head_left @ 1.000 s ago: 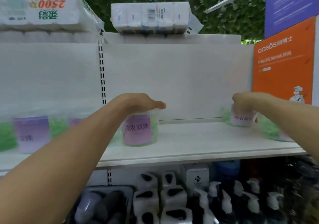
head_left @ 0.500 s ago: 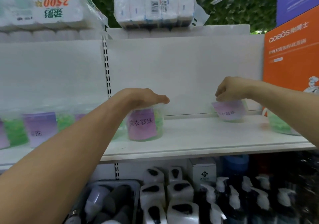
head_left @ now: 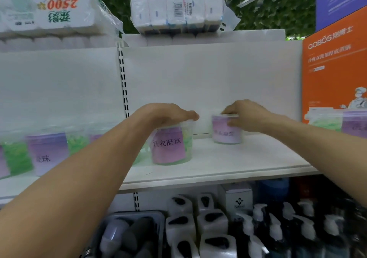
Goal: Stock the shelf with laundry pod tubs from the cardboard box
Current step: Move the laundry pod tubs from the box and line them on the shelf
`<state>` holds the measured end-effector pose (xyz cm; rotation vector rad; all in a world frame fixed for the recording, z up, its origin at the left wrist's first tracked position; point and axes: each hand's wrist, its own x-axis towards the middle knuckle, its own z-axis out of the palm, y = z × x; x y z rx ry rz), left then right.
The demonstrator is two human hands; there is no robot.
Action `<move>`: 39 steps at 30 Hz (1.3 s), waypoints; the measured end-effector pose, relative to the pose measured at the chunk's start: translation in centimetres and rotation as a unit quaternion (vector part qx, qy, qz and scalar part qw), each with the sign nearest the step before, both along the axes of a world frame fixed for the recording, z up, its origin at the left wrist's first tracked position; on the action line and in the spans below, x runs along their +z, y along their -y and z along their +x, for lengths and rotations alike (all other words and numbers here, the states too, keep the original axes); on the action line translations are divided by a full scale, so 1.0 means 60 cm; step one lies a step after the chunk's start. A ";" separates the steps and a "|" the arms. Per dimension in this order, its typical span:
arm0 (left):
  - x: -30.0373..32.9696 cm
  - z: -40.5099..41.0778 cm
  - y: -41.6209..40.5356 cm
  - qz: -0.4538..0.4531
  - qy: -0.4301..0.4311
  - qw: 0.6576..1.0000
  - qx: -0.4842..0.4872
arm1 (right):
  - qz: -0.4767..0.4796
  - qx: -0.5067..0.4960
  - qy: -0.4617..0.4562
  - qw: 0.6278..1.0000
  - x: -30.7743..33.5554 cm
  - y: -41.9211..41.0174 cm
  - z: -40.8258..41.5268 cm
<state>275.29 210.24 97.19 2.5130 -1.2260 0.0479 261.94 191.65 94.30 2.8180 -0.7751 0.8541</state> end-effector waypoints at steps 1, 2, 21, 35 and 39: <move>0.000 -0.002 0.000 -0.002 -0.001 1.000 0.002 | 0.003 0.029 0.005 1.000 -0.002 -0.011 0.013; 0.001 -0.004 0.000 -0.004 -0.003 1.000 0.001 | 0.002 0.047 0.009 0.999 -0.004 -0.022 0.026; -0.105 -0.061 -0.056 -0.262 0.311 0.912 -0.059 | -0.013 0.083 0.084 0.993 -0.046 -0.072 -0.140; -0.126 -0.046 -0.058 -0.275 0.336 0.898 -0.068 | 0.069 -0.157 0.043 0.984 -0.015 -0.011 -0.287; -0.129 -0.041 -0.059 -0.271 0.344 0.896 -0.069 | 0.060 -0.027 0.027 0.997 -0.022 -0.058 -0.239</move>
